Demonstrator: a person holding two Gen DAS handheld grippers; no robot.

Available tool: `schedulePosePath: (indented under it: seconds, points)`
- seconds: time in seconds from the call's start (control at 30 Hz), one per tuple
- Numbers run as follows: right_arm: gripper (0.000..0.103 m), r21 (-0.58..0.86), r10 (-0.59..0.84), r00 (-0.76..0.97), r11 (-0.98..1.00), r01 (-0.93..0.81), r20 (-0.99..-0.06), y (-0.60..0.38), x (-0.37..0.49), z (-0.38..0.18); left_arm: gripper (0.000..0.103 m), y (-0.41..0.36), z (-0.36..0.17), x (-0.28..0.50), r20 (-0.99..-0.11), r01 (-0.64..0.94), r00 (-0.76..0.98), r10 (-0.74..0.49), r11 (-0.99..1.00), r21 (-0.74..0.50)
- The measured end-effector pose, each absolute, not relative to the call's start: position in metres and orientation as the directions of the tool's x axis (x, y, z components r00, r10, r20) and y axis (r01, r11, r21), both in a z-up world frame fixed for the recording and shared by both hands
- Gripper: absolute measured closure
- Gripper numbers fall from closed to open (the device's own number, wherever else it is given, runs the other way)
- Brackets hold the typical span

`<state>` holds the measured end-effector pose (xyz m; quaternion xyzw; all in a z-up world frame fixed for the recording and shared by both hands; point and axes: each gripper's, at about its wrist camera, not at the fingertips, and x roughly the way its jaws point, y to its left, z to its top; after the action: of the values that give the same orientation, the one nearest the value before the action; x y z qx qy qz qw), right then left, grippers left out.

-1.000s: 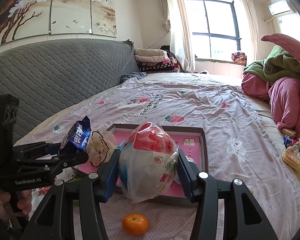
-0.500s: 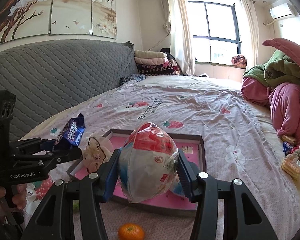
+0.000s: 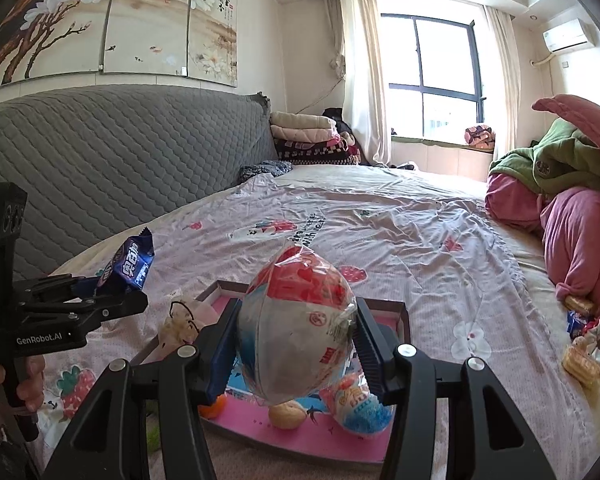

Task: Organize objects
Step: 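Lift and carry the cookie packet and wrapped egg over the grey box with both grippers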

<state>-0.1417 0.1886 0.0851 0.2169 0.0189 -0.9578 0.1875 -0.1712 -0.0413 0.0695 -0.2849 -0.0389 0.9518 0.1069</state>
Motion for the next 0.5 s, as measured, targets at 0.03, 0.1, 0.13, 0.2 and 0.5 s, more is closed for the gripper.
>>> schedulePosePath:
  seconds: [0.03, 0.1, 0.13, 0.2, 0.5]
  points:
    - [0.049, 0.045, -0.352, -0.836, -0.929, 0.368, -0.422, 0.188, -0.144, 0.085, 0.049, -0.042, 0.070, -0.172, -0.534, -0.179, -0.816, 0.223, -0.975, -0.133]
    - [0.049, 0.042, -0.350, -0.838, -0.929, 0.368, -0.419, 0.187, -0.146, 0.087, 0.049, -0.044, 0.071, -0.175, -0.534, -0.175, -0.817, 0.218, -0.976, -0.131]
    - [0.049, 0.041, -0.350, -0.838, -0.929, 0.368, -0.418, 0.187, -0.148, 0.088, 0.049, -0.045, 0.070, -0.176, -0.534, -0.172, -0.818, 0.215, -0.976, -0.130]
    - [0.049, 0.037, -0.352, -0.840, -0.928, 0.371, -0.414, 0.185, -0.151, 0.089, 0.049, -0.045, 0.070, -0.178, -0.535, -0.172, -0.817, 0.213, -0.977, -0.126]
    - [0.049, 0.020, -0.343, -0.836, -0.929, 0.370, -0.428, 0.184, -0.159, 0.081, 0.049, -0.046, 0.056, -0.188, -0.555, -0.154, -0.808, 0.196, -0.981, -0.122]
